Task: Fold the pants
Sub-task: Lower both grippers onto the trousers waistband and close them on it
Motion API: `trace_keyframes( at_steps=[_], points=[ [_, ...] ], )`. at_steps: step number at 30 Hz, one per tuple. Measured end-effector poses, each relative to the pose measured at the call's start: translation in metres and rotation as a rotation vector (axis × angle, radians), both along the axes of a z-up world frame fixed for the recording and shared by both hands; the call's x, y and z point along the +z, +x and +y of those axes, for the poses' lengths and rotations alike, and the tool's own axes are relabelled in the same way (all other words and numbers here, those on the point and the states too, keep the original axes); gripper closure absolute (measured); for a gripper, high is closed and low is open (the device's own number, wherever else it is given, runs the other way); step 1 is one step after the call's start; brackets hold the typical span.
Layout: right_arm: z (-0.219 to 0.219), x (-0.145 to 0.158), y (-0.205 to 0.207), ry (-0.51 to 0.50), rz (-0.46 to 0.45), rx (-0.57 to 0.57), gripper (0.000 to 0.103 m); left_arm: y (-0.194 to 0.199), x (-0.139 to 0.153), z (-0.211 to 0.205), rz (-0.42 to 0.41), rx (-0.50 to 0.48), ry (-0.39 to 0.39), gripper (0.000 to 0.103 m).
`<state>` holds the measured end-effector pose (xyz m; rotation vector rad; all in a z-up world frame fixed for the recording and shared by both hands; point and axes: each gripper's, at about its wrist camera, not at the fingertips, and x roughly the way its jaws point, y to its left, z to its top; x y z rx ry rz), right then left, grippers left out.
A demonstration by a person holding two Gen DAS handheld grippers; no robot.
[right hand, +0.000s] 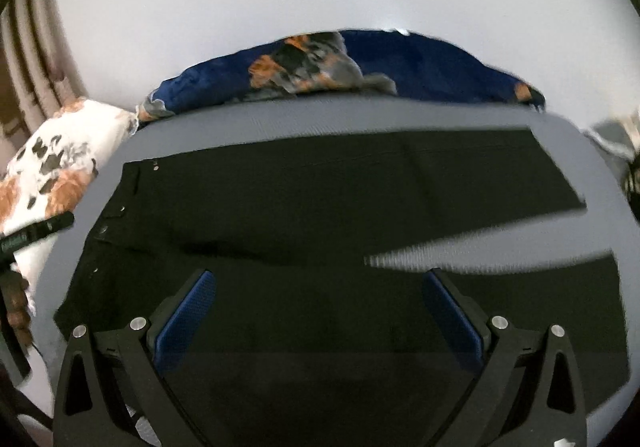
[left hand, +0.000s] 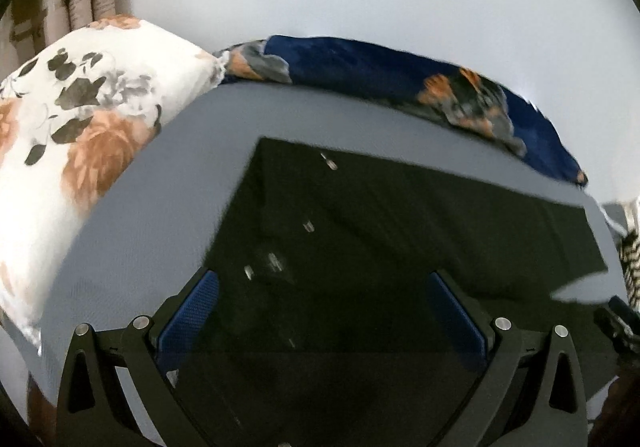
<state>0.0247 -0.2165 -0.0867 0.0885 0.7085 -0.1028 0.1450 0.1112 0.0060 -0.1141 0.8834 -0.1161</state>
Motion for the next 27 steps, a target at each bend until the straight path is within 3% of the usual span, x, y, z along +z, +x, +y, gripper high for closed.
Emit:
trace_keyframes(
  at_steps=[4,10,12,14,17,27],
  points=[
    [0.003,0.001,0.032,0.054,0.010,0.029,0.000,0.033,-0.006,0.025,0.014,0.034,-0.030,0.004],
    [0.006,-0.004,0.076,0.149,0.024,0.040,0.000,0.086,-0.031,0.049,0.072,0.019,-0.120,0.030],
    [0.012,-0.006,0.091,0.145,0.038,0.046,0.000,0.104,-0.041,0.055,0.098,-0.004,-0.175,0.041],
    [0.017,-0.008,0.103,0.129,0.041,0.052,0.000,0.119,-0.050,0.059,0.119,-0.018,-0.221,0.045],
    [0.022,-0.014,0.121,0.123,0.057,0.059,0.000,0.142,-0.064,0.062,0.156,-0.047,-0.282,0.047],
    [0.035,-0.031,0.171,0.132,0.103,0.077,0.000,0.182,-0.096,0.062,0.225,-0.105,-0.364,0.049]
  ],
)
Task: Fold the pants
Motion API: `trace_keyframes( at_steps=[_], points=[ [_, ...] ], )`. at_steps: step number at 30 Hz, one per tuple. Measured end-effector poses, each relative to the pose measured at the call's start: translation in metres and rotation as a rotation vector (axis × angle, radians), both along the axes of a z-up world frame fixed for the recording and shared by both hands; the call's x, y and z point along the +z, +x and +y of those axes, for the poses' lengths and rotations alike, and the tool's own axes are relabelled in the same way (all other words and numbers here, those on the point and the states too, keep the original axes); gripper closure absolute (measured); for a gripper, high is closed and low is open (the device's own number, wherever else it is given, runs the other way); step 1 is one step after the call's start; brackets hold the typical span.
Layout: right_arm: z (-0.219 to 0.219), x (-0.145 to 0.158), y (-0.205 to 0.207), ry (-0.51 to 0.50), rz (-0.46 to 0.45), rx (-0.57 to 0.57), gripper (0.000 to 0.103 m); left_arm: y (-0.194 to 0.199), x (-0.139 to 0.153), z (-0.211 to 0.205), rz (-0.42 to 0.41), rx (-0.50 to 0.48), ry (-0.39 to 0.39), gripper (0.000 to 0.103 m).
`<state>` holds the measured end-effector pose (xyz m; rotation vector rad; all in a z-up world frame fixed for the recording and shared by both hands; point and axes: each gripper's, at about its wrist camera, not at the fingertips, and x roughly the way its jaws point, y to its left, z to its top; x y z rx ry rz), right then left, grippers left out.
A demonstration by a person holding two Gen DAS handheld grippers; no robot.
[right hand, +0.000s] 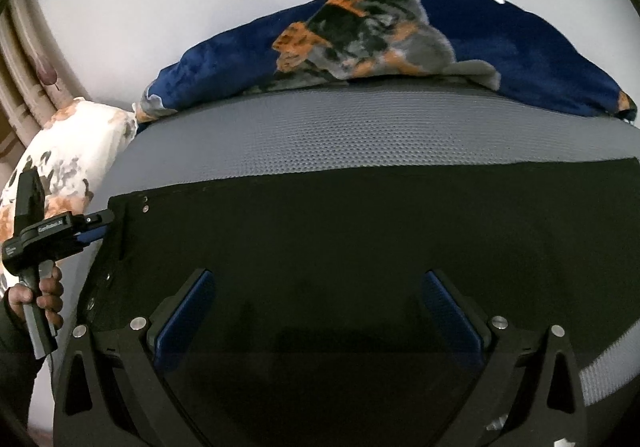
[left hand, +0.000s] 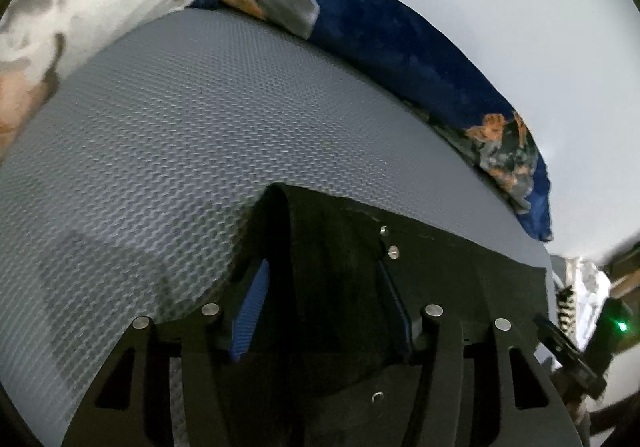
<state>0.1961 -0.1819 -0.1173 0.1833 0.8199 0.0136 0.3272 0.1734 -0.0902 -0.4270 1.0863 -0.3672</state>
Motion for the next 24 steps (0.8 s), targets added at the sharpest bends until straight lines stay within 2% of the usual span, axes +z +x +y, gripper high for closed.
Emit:
trace_keyframes(
  at_steps=[1,2,4,6,11,15,20,24],
  points=[
    [0.002,-0.001,0.004,-0.004,0.000,0.005,0.000,0.001,0.000,-0.001,-0.002,-0.008,-0.009,0.053],
    [0.003,0.000,0.008,-0.009,-0.002,0.010,0.000,0.001,0.001,-0.003,-0.008,-0.020,-0.027,0.061],
    [0.006,0.000,0.017,-0.019,-0.005,0.018,0.000,0.002,0.003,-0.004,-0.009,-0.028,-0.037,0.065],
    [0.008,-0.001,0.026,-0.024,-0.005,0.031,0.000,0.005,0.006,-0.002,0.002,-0.030,-0.061,0.080],
    [0.015,-0.002,0.048,-0.043,-0.007,0.071,0.000,0.020,0.005,-0.004,0.031,-0.057,-0.079,0.080],
    [0.019,-0.003,0.062,-0.057,-0.002,0.093,0.000,0.035,-0.005,-0.007,0.077,-0.059,-0.124,0.080],
    [0.017,-0.008,0.073,-0.042,0.011,0.105,0.000,0.049,-0.012,-0.019,0.083,-0.089,-0.125,0.080],
    [0.009,-0.013,0.077,-0.042,0.029,0.109,0.000,0.058,-0.017,-0.022,0.096,-0.094,-0.154,0.080]
  ],
)
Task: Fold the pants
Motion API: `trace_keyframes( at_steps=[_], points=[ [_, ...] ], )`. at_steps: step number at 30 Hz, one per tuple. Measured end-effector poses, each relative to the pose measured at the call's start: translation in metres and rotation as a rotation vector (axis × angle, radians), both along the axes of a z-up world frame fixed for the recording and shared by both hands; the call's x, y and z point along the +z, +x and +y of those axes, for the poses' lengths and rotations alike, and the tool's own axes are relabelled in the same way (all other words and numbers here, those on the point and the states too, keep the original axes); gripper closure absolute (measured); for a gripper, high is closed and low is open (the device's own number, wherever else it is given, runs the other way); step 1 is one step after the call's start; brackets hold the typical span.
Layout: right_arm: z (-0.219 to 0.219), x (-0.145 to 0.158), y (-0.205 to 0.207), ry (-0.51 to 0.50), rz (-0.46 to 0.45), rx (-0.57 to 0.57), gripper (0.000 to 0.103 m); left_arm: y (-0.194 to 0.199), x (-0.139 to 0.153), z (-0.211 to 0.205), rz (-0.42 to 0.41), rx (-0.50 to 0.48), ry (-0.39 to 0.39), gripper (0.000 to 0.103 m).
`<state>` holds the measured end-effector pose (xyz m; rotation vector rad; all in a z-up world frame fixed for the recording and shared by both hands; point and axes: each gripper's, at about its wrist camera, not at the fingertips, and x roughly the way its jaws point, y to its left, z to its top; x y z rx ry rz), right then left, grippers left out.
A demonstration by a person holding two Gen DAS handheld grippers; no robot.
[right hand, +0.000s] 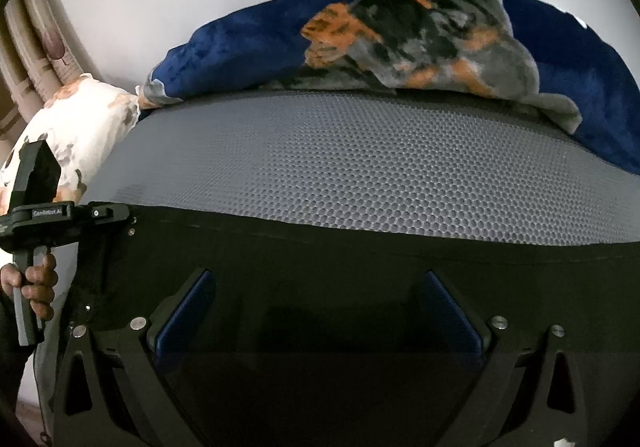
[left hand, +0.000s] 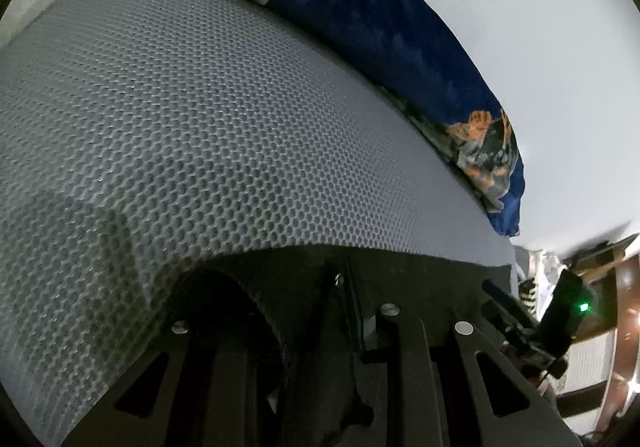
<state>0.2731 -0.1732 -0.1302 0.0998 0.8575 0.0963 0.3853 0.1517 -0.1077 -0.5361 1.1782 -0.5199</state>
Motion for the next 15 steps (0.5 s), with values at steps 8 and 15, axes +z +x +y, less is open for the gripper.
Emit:
trace_keyframes(
  at_steps=[8,15],
  points=[
    [-0.021,0.005,0.009,-0.077,0.022,0.061,0.000,-0.017,0.021,0.003,-0.115,-0.013,0.023,0.093],
    [-0.027,0.017,0.027,-0.127,0.118,0.388,0.000,-0.061,0.083,-0.009,-0.338,-0.166,-0.033,0.093]
  ],
)
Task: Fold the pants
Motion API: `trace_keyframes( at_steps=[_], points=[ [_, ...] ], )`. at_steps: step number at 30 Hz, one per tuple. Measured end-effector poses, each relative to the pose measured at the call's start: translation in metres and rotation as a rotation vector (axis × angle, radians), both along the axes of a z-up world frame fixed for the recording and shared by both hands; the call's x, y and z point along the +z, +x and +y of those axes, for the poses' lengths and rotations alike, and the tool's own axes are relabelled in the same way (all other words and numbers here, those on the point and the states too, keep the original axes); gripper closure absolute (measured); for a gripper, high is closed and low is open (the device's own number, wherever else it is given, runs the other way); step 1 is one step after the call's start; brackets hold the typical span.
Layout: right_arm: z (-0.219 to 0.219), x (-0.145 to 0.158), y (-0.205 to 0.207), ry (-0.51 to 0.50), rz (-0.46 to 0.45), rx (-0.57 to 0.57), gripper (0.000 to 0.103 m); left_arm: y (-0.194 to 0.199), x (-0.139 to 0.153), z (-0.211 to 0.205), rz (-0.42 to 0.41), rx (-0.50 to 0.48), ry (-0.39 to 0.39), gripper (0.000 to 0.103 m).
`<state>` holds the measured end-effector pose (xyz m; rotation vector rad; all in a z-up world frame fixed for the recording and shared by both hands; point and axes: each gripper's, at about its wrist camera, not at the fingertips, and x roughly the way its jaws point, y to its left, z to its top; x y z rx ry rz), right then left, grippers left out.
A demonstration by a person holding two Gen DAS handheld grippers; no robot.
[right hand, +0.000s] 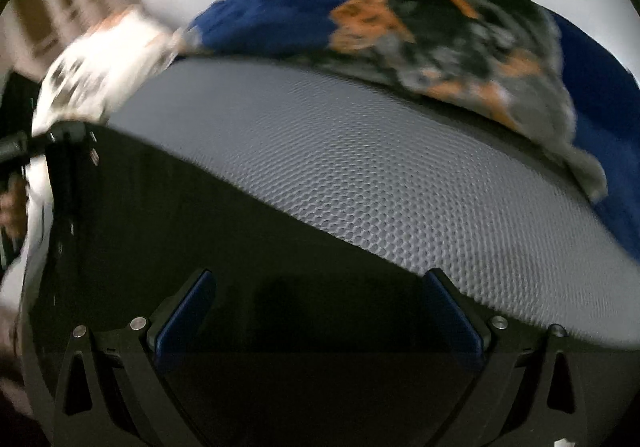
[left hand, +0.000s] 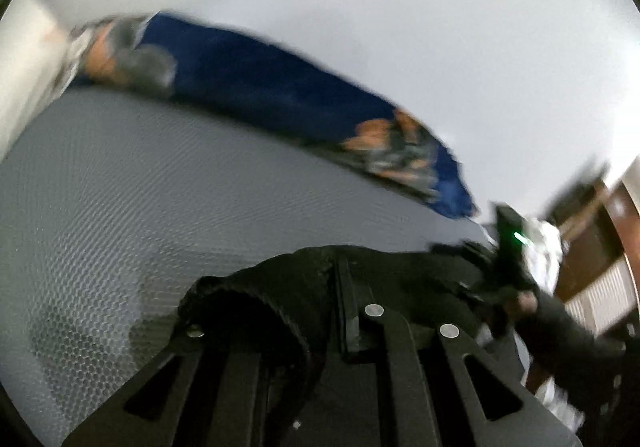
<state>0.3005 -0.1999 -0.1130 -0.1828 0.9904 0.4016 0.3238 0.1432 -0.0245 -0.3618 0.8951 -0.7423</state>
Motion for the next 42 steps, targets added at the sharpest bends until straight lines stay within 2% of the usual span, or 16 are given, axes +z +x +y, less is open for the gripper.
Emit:
trace_keyframes(
  at_steps=[5,10,12,13,15,17,18,20,26,31,39,42],
  points=[
    [0.002,0.006,0.015,-0.036,0.064,0.158,0.000,-0.026,0.026,0.000,-0.087,-0.089,-0.033,0.093],
    [0.005,0.000,0.031,-0.068,0.137,0.270,0.002,-0.035,0.031,0.008,-0.088,-0.102,-0.083,0.093],
    [0.004,-0.004,0.037,-0.059,0.171,0.311,0.009,-0.040,0.032,0.012,-0.083,-0.103,-0.077,0.093],
    [0.004,-0.005,0.038,-0.061,0.180,0.322,0.016,-0.043,0.033,0.013,-0.082,-0.103,-0.070,0.093],
    [0.001,-0.010,0.039,-0.071,0.210,0.353,0.020,-0.041,0.032,0.011,-0.075,-0.096,-0.045,0.093],
    [-0.002,-0.015,0.039,-0.086,0.240,0.376,0.032,-0.042,0.031,0.011,-0.070,-0.094,-0.036,0.093],
    [-0.004,-0.016,0.038,-0.088,0.253,0.379,0.036,-0.041,0.029,0.011,-0.070,-0.088,-0.025,0.093],
    [-0.010,-0.015,0.036,-0.097,0.240,0.380,0.050,-0.040,0.028,0.009,-0.068,-0.084,-0.015,0.093],
    [-0.028,-0.016,0.031,-0.134,0.249,0.352,0.067,-0.034,0.021,0.009,-0.063,-0.052,0.012,0.093],
    [-0.036,-0.018,0.027,-0.162,0.252,0.365,0.073,-0.029,0.018,0.009,-0.061,-0.038,0.024,0.093],
    [-0.060,-0.017,0.019,-0.197,0.256,0.336,0.074,-0.027,0.017,0.009,-0.067,-0.031,0.045,0.093],
    [-0.063,-0.017,0.013,-0.217,0.215,0.294,0.082,-0.024,0.015,0.007,-0.067,-0.024,0.054,0.093]
  ],
)
